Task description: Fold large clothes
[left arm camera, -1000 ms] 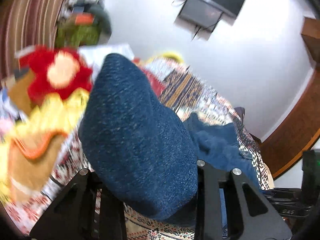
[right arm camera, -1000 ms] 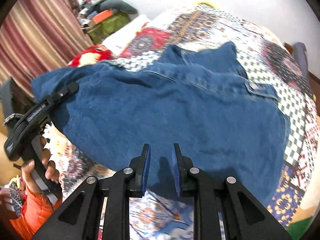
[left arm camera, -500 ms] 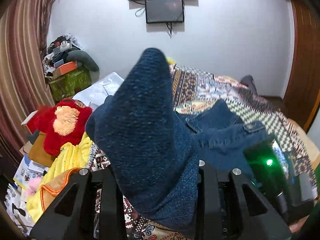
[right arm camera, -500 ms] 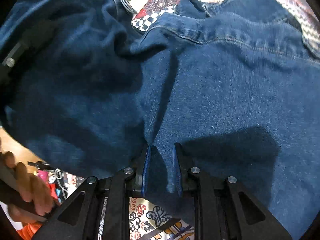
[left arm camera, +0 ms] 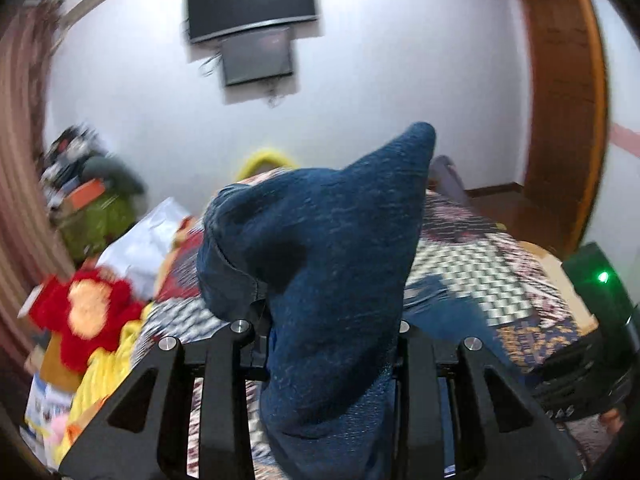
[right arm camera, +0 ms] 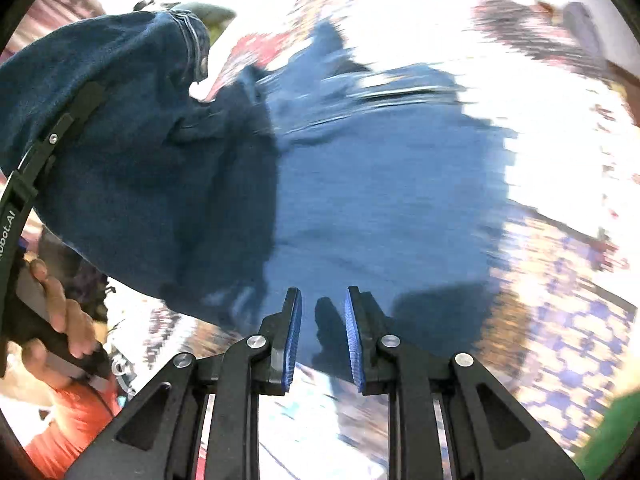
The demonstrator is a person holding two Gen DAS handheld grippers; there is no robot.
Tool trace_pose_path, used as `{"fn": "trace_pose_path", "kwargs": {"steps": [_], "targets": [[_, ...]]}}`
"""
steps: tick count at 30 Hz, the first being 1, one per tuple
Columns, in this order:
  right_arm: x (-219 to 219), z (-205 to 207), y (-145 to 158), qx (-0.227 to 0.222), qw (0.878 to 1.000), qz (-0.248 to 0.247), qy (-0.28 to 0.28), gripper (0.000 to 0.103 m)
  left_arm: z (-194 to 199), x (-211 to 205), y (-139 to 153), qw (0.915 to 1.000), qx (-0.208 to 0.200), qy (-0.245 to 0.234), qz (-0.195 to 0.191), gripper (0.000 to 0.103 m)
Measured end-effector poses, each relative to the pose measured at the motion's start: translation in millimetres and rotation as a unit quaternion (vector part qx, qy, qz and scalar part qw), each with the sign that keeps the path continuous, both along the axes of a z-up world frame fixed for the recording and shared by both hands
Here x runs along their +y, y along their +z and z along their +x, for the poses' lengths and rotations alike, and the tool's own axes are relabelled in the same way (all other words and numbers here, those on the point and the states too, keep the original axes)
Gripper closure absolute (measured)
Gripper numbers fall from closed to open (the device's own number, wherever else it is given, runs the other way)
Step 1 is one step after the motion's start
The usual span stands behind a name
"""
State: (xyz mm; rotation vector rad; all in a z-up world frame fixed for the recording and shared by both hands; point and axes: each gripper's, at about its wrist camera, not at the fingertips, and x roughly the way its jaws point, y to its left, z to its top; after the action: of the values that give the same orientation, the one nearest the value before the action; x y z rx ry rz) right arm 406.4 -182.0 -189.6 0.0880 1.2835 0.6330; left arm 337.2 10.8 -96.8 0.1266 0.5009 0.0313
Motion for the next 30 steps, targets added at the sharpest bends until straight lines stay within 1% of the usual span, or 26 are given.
{"fn": "trace_pose_path", "kwargs": {"steps": [3, 4, 6, 8, 10, 13, 17, 19, 20, 21, 22, 23, 24, 25, 26, 28, 30], "targets": [[-46.7, -11.2, 8.2, -0.014, 0.999, -0.016, -0.04, 0.085, 3.4, -35.8, -2.2, 0.9988, 0.002, -0.047, 0.011, 0.073], [-62.1, -17.0, 11.2, -0.018, 0.998, -0.019, -0.054, 0.085, 7.0, -50.8, -6.7, 0.997, 0.019, -0.075, 0.004, 0.073], [-94.0, -27.1, 19.7, -0.026, 0.996, -0.025, -0.076, 0.085, 13.2, -73.2, -17.8, 0.9922, 0.051, -0.113, 0.002, 0.073], [-101.6, -38.8, 26.8, -0.033, 0.995, -0.03, -0.091, 0.085, 16.4, -94.5, -33.0, 0.986, 0.084, -0.143, 0.013, 0.073], [-119.1, -47.6, 33.8, -0.043, 0.993, -0.038, -0.102, 0.085, 15.8, -111.9, -49.1, 0.9796, 0.112, -0.165, 0.024, 0.073], [-133.7, -55.2, 39.2, -0.053, 0.991, -0.05, -0.108, 0.085, 6.1, -131.9, -71.4, 0.9721, 0.137, -0.183, 0.053, 0.073], [-138.5, -66.2, 44.0, -0.062, 0.991, -0.062, -0.103, 0.085, -4.5, -139.7, -89.7, 0.9621, 0.171, -0.197, 0.078, 0.072], [-135.2, -71.1, 46.7, -0.068, 0.991, -0.066, -0.096, 0.085, -12.1, -140.0, -97.5, 0.9579, 0.186, -0.197, 0.094, 0.07], [-132.7, -71.0, 46.3, -0.072, 0.991, -0.068, -0.093, 0.085, -15.4, -138.9, -99.6, 0.9568, 0.189, -0.198, 0.098, 0.066], [-129.6, -71.7, 47.6, -0.077, 0.991, -0.068, -0.088, 0.085, -20.1, -139.5, -100.6, 0.9551, 0.194, -0.201, 0.1, 0.057], [-126.2, -72.1, 48.4, -0.082, 0.991, -0.068, -0.082, 0.085, -24.8, -138.0, -99.1, 0.952, 0.203, -0.209, 0.094, 0.051], [-122.3, -72.9, 51.4, -0.087, 0.991, -0.068, -0.078, 0.085, -28.7, -136.9, -96.5, 0.949, 0.21, -0.221, 0.079, 0.036], [-117.1, -74.2, 56.1, -0.095, 0.99, -0.07, -0.074, 0.085, -34.6, -135.4, -93.4, 0.9471, 0.212, -0.233, 0.062, 0.026], [-113.0, -73.0, 57.7, -0.101, 0.99, -0.071, -0.071, 0.085, -40.3, -132.5, -88.6, 0.9472, 0.209, -0.237, 0.051, 0.023], [-107.8, -73.1, 61.6, -0.109, 0.989, -0.071, -0.066, 0.085, -44.3, -129.2, -83.4, 0.9492, 0.204, -0.235, 0.047, 0.02], [-98.7, -74.1, 69.7, -0.122, 0.989, -0.068, -0.059, 0.085, -52.3, -119.5, -71.8, 0.9554, 0.191, -0.221, 0.045, 0.02], [-86.9, -74.2, 79.6, -0.133, 0.988, -0.056, -0.049, 0.085, -58.2, -105.5, -58.9, 0.9619, 0.178, -0.205, 0.034, 0.019]]}}
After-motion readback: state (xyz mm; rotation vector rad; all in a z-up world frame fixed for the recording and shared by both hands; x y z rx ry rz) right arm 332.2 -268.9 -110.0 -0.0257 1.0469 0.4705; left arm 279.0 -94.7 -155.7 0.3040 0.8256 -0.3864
